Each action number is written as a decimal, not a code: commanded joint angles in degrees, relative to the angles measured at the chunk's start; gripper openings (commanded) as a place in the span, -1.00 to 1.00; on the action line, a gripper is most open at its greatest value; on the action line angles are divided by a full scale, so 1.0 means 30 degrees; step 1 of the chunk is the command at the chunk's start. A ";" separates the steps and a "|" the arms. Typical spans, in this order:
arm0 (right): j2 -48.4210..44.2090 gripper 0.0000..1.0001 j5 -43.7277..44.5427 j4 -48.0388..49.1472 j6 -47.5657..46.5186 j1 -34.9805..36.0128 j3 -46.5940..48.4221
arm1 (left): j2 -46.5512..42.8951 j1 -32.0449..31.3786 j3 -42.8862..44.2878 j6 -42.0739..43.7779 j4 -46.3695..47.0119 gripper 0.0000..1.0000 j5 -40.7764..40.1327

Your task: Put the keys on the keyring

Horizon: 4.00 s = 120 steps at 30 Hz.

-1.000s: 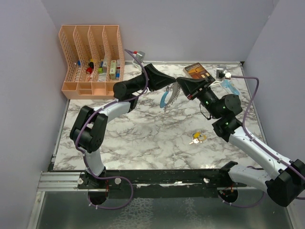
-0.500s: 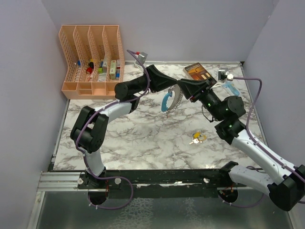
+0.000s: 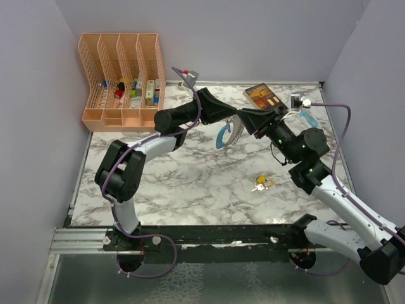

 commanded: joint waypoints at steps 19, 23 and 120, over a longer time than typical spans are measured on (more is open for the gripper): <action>-0.0089 -0.47 0.0324 -0.2363 -0.0242 0.0206 0.1808 | -0.0329 0.0043 0.0589 -0.0380 0.5014 -1.00 -0.0470; 0.0176 -0.49 0.0357 -0.2298 -0.0472 0.0213 0.1813 | -0.0510 0.0051 0.0542 -0.0445 0.5010 -1.00 -0.0393; 0.0292 -0.97 -0.0249 -0.0619 -0.0235 -0.0244 0.0086 | -0.0391 -0.0303 0.0995 -0.0366 0.5038 -1.00 0.0531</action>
